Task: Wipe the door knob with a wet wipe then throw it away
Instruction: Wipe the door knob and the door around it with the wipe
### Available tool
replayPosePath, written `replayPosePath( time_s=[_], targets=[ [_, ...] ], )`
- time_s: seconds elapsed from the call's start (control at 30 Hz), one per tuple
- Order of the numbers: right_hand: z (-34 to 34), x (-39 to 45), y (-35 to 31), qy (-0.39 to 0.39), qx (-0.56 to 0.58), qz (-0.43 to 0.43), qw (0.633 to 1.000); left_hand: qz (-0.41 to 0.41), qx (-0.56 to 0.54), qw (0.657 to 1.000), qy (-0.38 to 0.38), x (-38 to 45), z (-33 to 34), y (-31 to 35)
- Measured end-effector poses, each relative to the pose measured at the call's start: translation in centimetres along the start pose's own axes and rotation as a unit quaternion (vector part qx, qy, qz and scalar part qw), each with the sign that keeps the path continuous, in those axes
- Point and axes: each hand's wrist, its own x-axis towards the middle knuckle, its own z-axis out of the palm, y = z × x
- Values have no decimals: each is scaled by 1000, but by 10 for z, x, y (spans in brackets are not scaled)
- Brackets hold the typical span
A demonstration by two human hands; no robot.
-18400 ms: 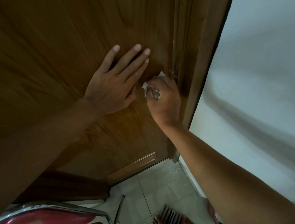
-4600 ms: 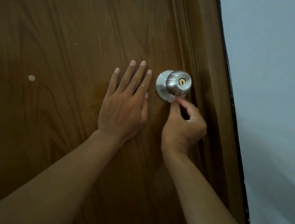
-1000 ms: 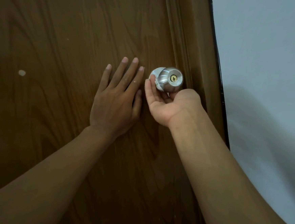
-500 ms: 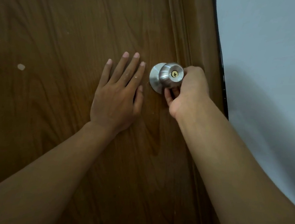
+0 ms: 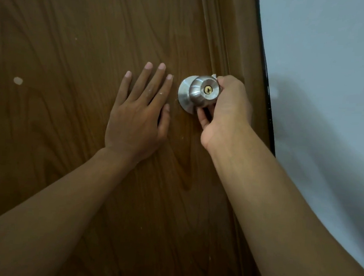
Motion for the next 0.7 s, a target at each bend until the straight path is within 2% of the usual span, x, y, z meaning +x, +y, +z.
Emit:
replayPosePath(
  time_s=[0.17, 0.3, 0.37, 0.47, 0.7],
  targets=[
    [-9, -2, 4, 32, -33, -73, 996, 0, 0, 1000, -2, 0, 1, 0],
    [1, 4, -2, 12, 0, -2, 1000, 2, -2, 1000, 2, 0, 1, 0],
    [4, 4, -4, 31, 9, -6, 999, 1, -4, 1000, 4, 0, 1, 0],
    [3, 3, 1, 44, -3, -68, 997, -2, -7, 1000, 3, -1, 0, 0],
    [-5, 6, 8, 18, -78, -221, 972, -5, -7, 1000, 0, -2, 2, 1]
  ],
)
